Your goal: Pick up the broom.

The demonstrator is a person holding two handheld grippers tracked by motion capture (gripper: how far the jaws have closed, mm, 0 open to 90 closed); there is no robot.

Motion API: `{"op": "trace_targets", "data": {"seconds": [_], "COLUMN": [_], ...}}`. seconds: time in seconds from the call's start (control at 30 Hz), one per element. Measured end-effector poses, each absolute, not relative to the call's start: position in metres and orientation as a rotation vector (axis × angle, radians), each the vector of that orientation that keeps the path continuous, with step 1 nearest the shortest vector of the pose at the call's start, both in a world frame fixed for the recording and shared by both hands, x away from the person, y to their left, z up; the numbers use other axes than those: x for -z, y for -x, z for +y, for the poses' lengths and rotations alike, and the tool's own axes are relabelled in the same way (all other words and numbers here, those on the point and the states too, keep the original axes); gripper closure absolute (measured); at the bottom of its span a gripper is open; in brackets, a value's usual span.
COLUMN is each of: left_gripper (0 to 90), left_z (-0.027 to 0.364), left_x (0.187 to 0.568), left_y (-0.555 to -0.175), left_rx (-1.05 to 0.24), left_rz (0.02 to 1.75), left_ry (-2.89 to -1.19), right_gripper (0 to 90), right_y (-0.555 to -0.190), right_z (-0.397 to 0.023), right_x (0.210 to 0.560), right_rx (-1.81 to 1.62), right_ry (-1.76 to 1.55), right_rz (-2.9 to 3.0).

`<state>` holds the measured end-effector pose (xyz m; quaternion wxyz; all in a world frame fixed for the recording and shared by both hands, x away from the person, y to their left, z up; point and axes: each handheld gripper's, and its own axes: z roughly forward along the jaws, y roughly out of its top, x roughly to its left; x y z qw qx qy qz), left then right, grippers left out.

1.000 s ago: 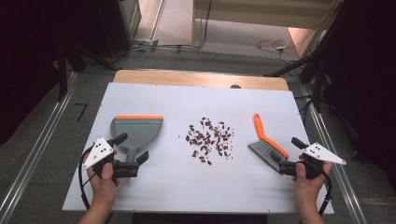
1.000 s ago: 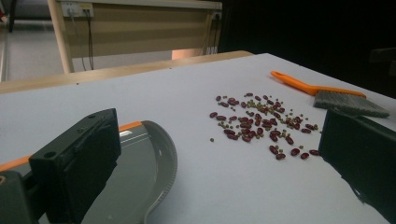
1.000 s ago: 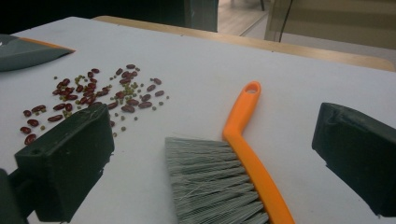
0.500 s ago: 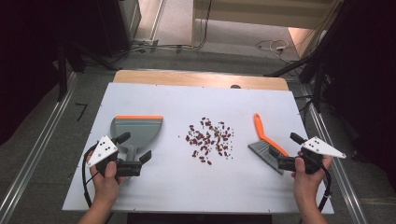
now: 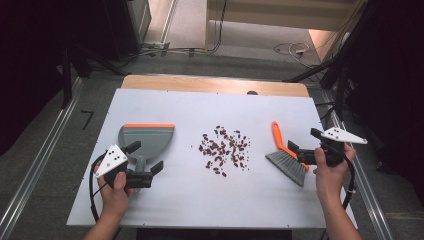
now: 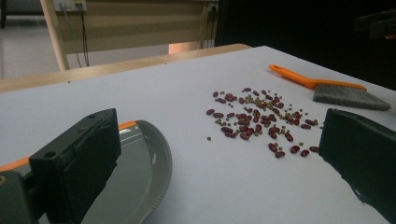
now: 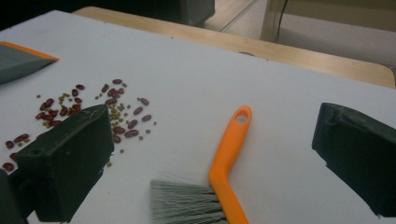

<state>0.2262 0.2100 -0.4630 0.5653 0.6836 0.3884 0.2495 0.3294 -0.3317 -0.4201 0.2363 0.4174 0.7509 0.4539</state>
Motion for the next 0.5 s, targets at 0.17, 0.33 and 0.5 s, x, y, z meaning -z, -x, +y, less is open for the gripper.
{"op": "trace_targets", "data": {"seconds": [0.17,0.33,0.5], "left_gripper": [0.0,0.0,0.0], "left_z": [0.209,0.209,0.208], "left_x": [0.463,0.464,0.464], "left_y": [-0.227,-0.227,-0.227], "left_rx": [-0.584,-0.585,-0.579], "left_rz": [0.917,0.918,0.918], "left_ry": [-1.607,-1.612,-1.614], "right_gripper": [0.0,0.0,5.8], "right_y": [-0.35,-0.374,-0.392], "right_z": [-0.324,-0.317,-0.306], "right_x": [0.419,0.422,0.429], "right_rx": [-1.201,-1.15,-1.022], "right_ry": [-1.156,-1.243,-1.286], "right_rz": [2.114,2.201,2.309]}}
